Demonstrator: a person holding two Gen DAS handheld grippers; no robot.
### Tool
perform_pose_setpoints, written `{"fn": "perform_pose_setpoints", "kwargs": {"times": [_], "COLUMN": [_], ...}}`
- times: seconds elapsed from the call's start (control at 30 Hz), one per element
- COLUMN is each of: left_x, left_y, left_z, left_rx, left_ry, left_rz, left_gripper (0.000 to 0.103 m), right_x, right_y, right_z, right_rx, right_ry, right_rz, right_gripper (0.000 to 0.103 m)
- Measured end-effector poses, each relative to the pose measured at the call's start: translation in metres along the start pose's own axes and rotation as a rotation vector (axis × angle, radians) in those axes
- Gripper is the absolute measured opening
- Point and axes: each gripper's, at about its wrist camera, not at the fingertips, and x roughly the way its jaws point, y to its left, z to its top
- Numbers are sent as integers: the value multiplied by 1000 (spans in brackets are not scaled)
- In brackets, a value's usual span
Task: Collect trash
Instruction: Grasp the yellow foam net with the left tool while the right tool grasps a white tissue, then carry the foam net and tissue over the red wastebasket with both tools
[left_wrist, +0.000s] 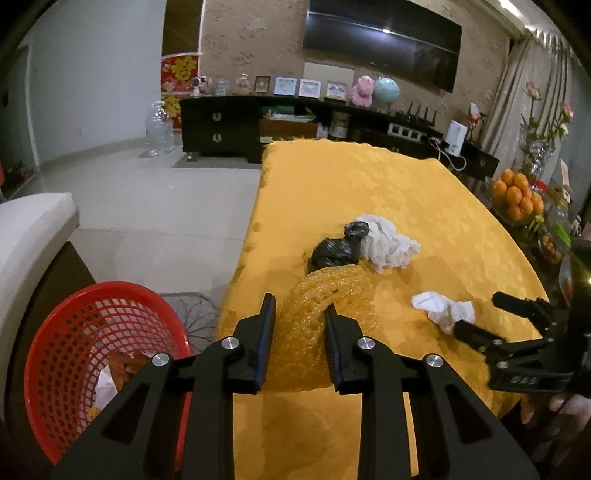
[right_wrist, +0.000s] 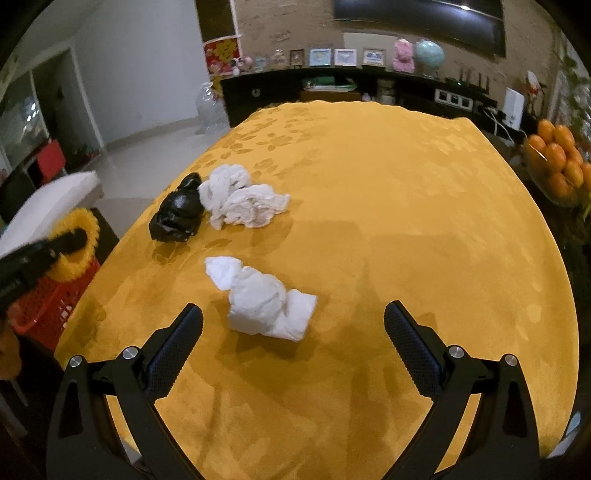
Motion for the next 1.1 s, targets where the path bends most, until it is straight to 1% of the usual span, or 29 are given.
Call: {"fn": "perform_pose_setpoints", "kwargs": {"times": [0.1, 0.23, 0.27, 0.3, 0.33, 0.37, 0.4, 0.43, 0.5, 0.53, 0.6, 0.77, 0.97, 1.1], "left_x": [-1, -2, -3, -3, -3, -4, -3, -4, -4, -4, -4, -7, -15, -26], "left_y": [3, 7, 8, 8, 8, 9, 10, 11, 12, 12, 12, 12, 16, 18], "left_z": [0, 0, 0, 0, 1, 1, 2, 2, 2, 2, 2, 2, 2, 3], "left_rx": [-5, -7, -7, -8, -11, -13, -17, -21, -23, -20, -15, -15, -29, -31], "left_ry": [-2, -1, -2, -4, -5, -6, -7, -7, -10, -11, -11, -16, -32, -53], "left_rz": [3, 7, 9, 12, 15, 17, 19, 20, 22, 24, 28, 34, 45, 66], "left_gripper": [24, 24, 24, 24, 24, 24, 24, 24, 24, 24, 24, 24, 24, 24], "right_x": [13, 29, 32, 35, 37, 38, 37, 35, 32, 31, 33, 32, 21, 15], "right_y": [6, 4, 3, 3, 5, 6, 7, 10, 14, 15, 16, 17, 13, 12], "right_z": [7, 16, 18, 18, 18, 18, 17, 16, 15, 14, 13, 12, 12, 13], "right_rx": [-17, 5, 8, 9, 6, -2, -16, -37, -57, -65, -77, -79, -47, -35], "right_ry": [12, 32, 37, 45, 50, 55, 56, 50, 39, 37, 46, 45, 22, 6], "right_rz": [4, 0, -1, 3, 9, 12, 10, 3, 0, 0, 5, 3, 5, 9], "right_gripper": [96, 94, 89, 81, 76, 68, 64, 62, 52, 50, 43, 36, 35, 35]}}
